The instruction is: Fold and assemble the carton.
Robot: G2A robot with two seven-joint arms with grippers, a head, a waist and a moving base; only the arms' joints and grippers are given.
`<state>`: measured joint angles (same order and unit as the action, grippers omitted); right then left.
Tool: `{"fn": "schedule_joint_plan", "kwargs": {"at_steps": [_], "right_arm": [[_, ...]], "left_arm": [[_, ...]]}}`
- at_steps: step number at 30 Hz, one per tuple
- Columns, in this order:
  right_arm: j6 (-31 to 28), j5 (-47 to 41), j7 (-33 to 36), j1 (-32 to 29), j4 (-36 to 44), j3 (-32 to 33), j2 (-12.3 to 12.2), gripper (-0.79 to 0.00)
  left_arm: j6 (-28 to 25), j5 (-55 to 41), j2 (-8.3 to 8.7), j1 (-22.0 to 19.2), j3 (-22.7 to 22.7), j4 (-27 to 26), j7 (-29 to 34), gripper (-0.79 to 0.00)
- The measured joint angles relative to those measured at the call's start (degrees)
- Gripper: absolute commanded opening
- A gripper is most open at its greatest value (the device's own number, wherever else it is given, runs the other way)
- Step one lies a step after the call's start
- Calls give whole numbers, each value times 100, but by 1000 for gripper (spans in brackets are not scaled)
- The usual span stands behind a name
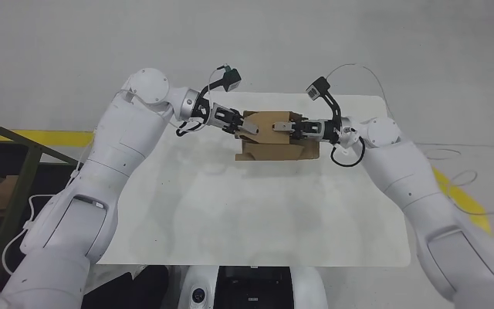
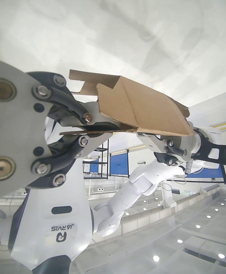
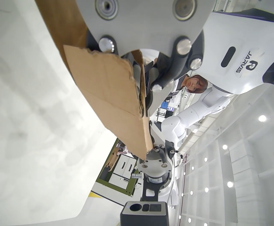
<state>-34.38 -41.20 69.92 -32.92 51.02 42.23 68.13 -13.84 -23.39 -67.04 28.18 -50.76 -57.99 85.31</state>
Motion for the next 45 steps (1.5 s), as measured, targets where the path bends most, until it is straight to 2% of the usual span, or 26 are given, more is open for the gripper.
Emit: {"fn": "schedule_joint_plan", "kwargs": {"at_steps": [1,11,23,45], "right_arm": [[6,0,6,7,-18,-1,5,-785],[6,144,6,96,-269,-12,60,-785],[-43,286,-44,139,-466,-76,170,-785],[2,313,1,72,-335,-27,274,-785]], "left_arm": [[0,0,0,0,-2,-3,-1,0],[-43,-129,28,34,-110,-81,63,0],[-84,-398,114,181,-376,-525,173,0],[-42,-7,-98,-210,197,-657,-162,0]]}}
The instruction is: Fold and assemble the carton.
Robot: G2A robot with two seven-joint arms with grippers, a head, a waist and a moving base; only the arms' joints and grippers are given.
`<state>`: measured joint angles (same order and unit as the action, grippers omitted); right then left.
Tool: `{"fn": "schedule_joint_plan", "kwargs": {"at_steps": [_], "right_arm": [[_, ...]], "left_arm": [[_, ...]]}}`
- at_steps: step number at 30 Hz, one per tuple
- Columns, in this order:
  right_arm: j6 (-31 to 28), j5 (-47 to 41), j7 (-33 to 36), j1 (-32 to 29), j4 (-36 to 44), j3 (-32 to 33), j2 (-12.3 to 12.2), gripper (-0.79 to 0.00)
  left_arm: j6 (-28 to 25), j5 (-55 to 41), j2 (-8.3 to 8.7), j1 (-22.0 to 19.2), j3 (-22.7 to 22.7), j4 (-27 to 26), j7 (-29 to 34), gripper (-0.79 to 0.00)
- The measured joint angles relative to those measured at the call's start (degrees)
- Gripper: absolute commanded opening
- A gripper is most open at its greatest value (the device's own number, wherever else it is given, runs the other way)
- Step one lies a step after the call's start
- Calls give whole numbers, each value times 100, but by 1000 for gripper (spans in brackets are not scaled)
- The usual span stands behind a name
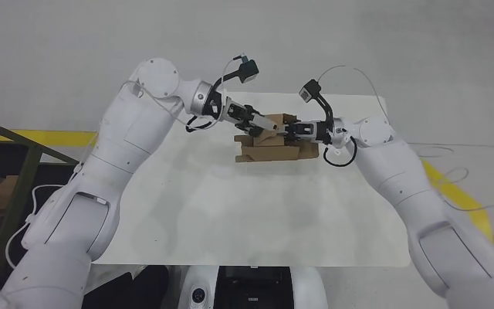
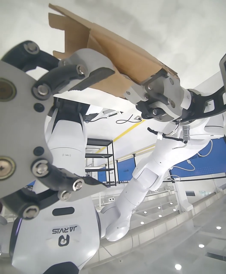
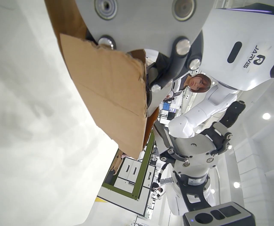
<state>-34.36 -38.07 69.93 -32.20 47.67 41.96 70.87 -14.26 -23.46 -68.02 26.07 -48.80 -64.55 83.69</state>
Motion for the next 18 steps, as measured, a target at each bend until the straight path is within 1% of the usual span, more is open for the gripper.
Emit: {"fn": "schedule_joint_plan", "kwargs": {"at_steps": [11,14,18], "right_arm": [[25,1,25,-32,3,61,18,-785],[30,-44,30,-53,-5,107,10,-785],[26,-101,26,-91,-23,196,-13,-785]], "left_arm": [[30,176,11,36,0,-121,-86,0],[11,133,35,78,-78,-134,-75,0],[-14,-26,111,209,-318,-148,-37,0]]}}
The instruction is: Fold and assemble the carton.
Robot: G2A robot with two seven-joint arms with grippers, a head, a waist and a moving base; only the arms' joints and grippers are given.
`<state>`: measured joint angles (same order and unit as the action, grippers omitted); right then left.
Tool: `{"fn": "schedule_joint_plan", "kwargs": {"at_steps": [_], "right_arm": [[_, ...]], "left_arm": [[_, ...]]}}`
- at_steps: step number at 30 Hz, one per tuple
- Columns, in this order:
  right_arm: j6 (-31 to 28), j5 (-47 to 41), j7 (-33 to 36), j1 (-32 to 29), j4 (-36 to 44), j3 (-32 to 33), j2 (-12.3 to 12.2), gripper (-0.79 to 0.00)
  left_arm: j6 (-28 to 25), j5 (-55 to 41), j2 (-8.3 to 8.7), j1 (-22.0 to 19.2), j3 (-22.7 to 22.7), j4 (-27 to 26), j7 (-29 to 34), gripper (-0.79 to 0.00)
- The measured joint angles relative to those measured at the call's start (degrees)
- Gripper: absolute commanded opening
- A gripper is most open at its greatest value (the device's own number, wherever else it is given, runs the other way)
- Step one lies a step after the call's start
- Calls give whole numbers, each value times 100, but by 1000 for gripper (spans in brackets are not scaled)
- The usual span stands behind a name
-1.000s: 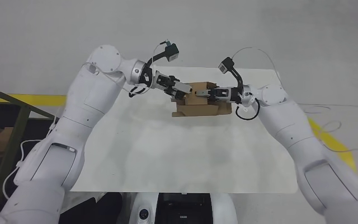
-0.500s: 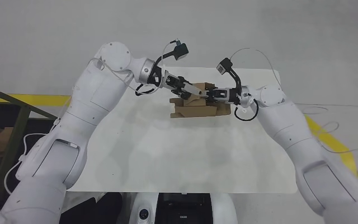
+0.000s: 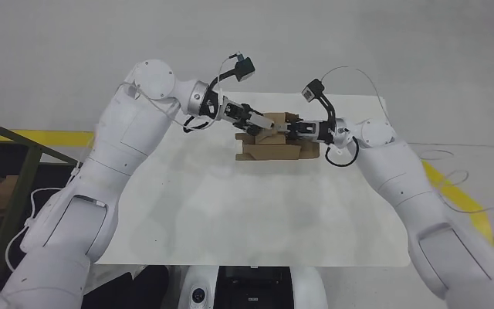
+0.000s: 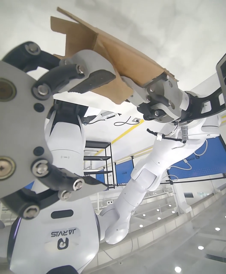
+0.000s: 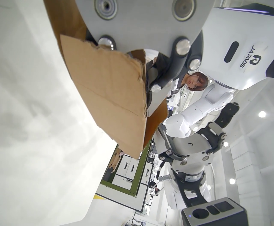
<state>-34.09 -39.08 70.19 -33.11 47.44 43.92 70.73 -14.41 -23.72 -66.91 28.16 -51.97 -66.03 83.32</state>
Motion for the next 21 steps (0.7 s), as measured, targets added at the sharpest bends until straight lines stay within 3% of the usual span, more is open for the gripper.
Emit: {"fn": "schedule_joint_plan", "kwargs": {"at_steps": [9,21], "right_arm": [[13,-53,13,-98,92,179,-62,-785],[102,-19,103,-253,448,213,-96,-785]], "left_arm": [[180,37,193,365,-471,-204,-26,0],[326,356,247,370,-531,-163,-308,0]]}}
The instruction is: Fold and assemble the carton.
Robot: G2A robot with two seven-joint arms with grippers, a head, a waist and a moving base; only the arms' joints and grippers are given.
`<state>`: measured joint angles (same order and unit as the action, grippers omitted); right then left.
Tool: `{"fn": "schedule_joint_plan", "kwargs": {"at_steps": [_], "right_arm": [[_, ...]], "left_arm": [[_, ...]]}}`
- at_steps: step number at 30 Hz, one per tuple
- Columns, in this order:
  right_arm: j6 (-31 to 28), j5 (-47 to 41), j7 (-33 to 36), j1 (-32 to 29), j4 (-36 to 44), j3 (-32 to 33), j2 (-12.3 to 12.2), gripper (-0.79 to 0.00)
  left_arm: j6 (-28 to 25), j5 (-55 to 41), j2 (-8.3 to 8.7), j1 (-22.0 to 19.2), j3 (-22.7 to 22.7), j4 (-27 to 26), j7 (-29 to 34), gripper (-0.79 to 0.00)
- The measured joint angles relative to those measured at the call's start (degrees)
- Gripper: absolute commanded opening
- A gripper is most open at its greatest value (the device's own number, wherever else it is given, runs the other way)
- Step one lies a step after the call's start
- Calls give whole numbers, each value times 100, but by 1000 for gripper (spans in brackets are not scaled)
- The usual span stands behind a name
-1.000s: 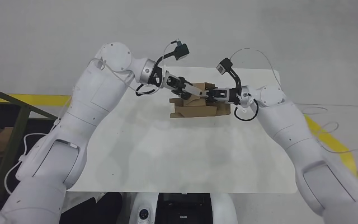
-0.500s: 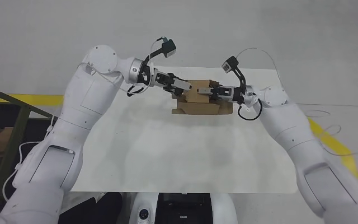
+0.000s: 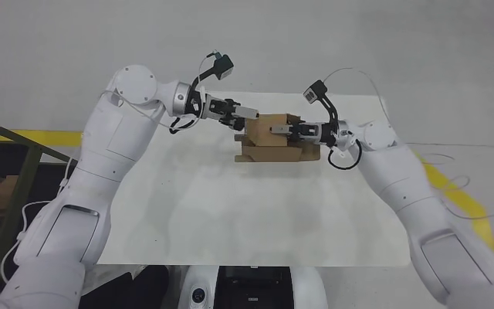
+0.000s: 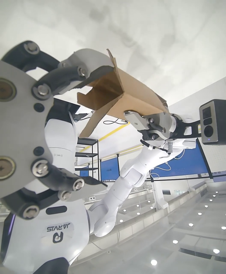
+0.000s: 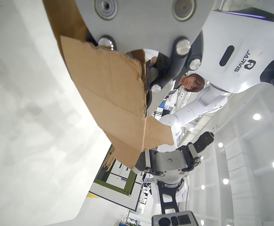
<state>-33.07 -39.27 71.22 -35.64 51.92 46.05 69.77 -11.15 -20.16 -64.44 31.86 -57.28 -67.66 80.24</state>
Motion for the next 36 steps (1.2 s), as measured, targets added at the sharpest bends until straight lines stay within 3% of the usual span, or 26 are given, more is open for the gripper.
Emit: {"fn": "schedule_joint_plan", "kwargs": {"at_steps": [36], "right_arm": [[111,-59,111,72,260,-503,189,-785]], "left_arm": [[-78,-233,-45,-293,145,186,118,0]]}}
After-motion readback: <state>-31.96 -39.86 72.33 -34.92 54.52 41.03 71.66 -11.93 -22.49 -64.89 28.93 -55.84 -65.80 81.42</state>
